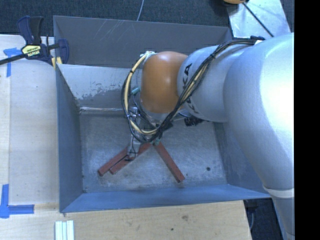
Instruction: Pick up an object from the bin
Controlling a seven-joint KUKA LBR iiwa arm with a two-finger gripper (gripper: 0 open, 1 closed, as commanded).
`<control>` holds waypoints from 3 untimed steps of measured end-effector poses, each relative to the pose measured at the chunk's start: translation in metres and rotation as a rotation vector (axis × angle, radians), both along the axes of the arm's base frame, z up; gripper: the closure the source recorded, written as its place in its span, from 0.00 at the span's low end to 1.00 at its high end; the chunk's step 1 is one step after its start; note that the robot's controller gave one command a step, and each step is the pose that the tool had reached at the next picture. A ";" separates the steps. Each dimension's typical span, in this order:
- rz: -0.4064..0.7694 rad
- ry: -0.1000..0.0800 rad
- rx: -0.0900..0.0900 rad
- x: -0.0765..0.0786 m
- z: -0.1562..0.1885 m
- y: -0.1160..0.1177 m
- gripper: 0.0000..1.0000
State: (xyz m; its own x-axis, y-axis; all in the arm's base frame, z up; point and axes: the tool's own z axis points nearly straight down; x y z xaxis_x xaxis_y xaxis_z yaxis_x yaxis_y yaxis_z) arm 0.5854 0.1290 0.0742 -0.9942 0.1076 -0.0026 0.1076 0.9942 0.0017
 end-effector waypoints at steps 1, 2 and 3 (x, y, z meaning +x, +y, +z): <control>0.144 -0.003 -0.003 -0.045 -0.003 0.041 0.00; 0.284 -0.006 -0.002 -0.057 -0.002 -0.029 1.00; 0.284 -0.002 -0.001 -0.059 -0.003 -0.029 0.00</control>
Offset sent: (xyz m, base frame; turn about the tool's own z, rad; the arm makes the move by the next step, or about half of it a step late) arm -0.0606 -0.0287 -0.0042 -0.2859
